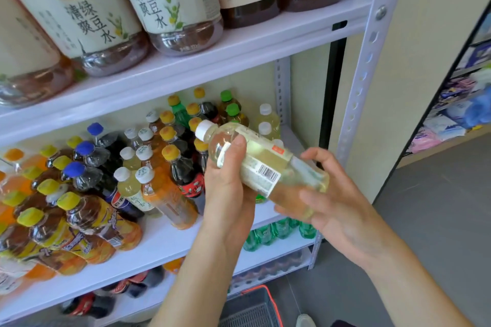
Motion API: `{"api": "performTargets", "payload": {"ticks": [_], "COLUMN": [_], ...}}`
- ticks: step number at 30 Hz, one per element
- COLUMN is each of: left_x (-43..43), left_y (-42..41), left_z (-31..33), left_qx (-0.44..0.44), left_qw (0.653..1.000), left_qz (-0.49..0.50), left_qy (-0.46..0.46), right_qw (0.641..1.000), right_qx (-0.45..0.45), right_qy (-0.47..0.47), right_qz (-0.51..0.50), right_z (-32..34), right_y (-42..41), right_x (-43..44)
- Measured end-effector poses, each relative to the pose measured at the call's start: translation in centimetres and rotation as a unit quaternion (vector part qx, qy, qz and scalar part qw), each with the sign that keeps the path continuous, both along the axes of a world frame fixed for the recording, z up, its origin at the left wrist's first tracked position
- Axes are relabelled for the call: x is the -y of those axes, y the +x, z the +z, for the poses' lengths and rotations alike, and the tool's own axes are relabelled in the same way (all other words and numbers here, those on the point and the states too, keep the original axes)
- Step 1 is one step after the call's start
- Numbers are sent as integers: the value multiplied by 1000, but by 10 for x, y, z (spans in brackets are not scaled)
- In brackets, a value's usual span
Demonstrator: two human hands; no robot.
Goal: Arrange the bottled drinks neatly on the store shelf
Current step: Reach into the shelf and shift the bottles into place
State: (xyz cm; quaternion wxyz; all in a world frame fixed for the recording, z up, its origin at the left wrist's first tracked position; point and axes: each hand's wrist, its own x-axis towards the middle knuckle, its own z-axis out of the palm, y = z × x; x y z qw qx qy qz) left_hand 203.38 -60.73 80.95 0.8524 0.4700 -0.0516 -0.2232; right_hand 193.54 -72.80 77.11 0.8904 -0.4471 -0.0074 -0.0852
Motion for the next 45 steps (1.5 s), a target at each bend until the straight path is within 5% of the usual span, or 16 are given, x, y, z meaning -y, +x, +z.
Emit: {"api": "performTargets", "payload": {"ticks": [4, 6, 9, 12, 15, 17, 18, 20, 21, 23, 25, 28, 31, 36, 41, 45], "left_x": [-1, 0, 2, 5, 14, 21, 23, 23, 22, 19, 17, 16, 14, 13, 10, 10], "left_y": [-1, -2, 2, 3, -7, -11, -12, -10, -9, -7, -4, 0, 4, 10, 22, 21], "left_z": [-8, -8, -4, -1, -1, -1, -1, -4, -5, -6, -6, -6, -10, -8, -3, -1], "left_qx": [1, -11, 9, 102, 84, 48, 27, -22, -45, -84, -102, -96, -100, -75, 166, 196], "left_qw": [999, 996, 996, 987, 992, 997, 999, 999, 999, 996, 994, 993, 991, 993, 971, 950], "left_qz": [-50, -83, -83, -32, -15, -6, 5, 13, 9, -7, -24, -50, -71, -85, -13, -87], "left_qy": [-17, -22, 30, 119, 95, 56, 47, 32, 22, -8, -38, -53, -60, -33, 173, 225], "right_qw": [981, 979, 994, 982, 866, 773, 753, 775, 820, 938, 986, 976, 974, 982, 991, 985], "right_qx": [-140, -141, -92, -75, -81, -54, -37, -21, -37, -101, -155, -189, -165, -148, -110, -93], "right_qy": [73, 89, 47, -118, -387, -523, -552, -544, -492, -277, -43, 71, 120, 113, 37, -10], "right_qz": [115, 115, 30, -127, -307, -357, -355, -321, -290, -183, -54, 81, 103, 35, -69, -145], "right_z": [0, -4, -8, -7, -8, -9, -11, -9, -6, 1, 1, 1, -1, -3, -3, -5], "right_y": [-9, -12, -14, -14, -12, -9, -9, -10, -10, -9, -9, -9, -6, -5, -7, -5], "right_x": [-1, -5, -13, -19, -22, -26, -26, -22, -18, -11, -7, -7, -7, -10, -12, -13]}}
